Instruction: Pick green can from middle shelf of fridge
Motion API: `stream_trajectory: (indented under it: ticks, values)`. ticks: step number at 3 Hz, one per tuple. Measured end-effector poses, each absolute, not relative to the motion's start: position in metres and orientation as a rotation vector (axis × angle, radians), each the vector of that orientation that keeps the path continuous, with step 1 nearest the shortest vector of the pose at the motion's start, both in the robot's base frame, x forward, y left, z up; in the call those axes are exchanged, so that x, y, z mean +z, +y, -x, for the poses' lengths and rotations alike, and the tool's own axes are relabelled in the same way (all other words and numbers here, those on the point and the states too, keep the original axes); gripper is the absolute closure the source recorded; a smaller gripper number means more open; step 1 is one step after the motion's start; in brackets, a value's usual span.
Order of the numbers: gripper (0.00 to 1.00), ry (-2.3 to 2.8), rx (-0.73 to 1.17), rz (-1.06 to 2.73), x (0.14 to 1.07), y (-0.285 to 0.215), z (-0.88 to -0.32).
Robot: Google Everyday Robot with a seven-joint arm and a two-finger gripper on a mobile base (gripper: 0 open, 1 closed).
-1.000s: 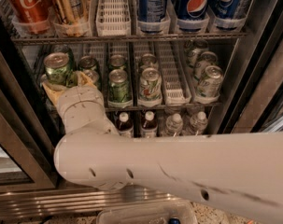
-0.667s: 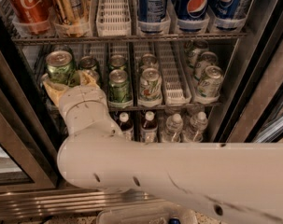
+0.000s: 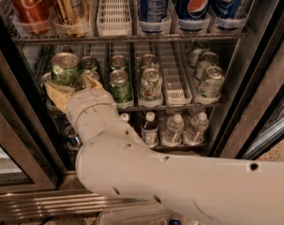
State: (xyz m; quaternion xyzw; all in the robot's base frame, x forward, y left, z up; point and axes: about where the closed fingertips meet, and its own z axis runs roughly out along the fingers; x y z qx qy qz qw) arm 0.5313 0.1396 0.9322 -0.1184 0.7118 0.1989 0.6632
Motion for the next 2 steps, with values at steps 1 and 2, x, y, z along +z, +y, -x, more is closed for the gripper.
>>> stream_trajectory:
  ticks: [1, 2]
  values:
    - [1.0, 1.599, 0.518, 0.27, 0.9373, 0.1366, -0.5249]
    - [1.0, 1.594, 0.56, 0.267, 0.9404, 0.1346, -0.5202]
